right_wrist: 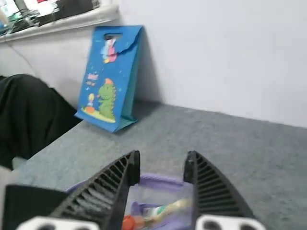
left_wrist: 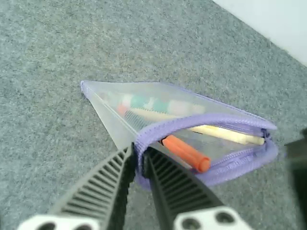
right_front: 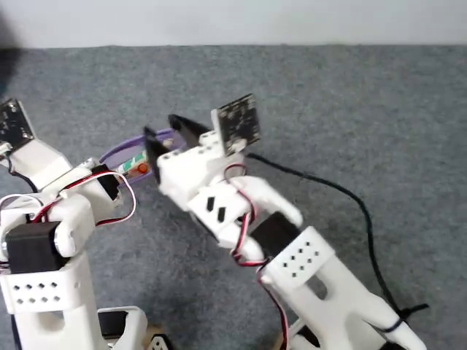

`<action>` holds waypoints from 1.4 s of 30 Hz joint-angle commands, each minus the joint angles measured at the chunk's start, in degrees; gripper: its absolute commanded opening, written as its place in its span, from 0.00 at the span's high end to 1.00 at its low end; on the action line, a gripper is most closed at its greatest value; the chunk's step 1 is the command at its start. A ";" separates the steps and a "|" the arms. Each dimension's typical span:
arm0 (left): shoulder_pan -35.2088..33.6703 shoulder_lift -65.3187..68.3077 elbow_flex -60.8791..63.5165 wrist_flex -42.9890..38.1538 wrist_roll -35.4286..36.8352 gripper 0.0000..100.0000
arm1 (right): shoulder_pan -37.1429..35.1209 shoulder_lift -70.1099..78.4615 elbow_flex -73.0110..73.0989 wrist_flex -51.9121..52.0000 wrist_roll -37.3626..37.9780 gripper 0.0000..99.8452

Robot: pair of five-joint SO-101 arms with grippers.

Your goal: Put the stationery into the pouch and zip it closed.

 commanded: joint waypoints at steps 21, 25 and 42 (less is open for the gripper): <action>-0.09 0.00 -3.65 -1.41 0.62 0.99 | 9.80 7.08 5.10 10.15 12.57 0.75; -0.09 0.00 -3.65 -1.41 0.62 0.99 | 9.10 11.38 5.10 7.34 15.03 0.75; -0.09 0.00 -3.65 -1.41 0.62 0.99 | 5.76 14.64 5.01 3.82 18.46 0.75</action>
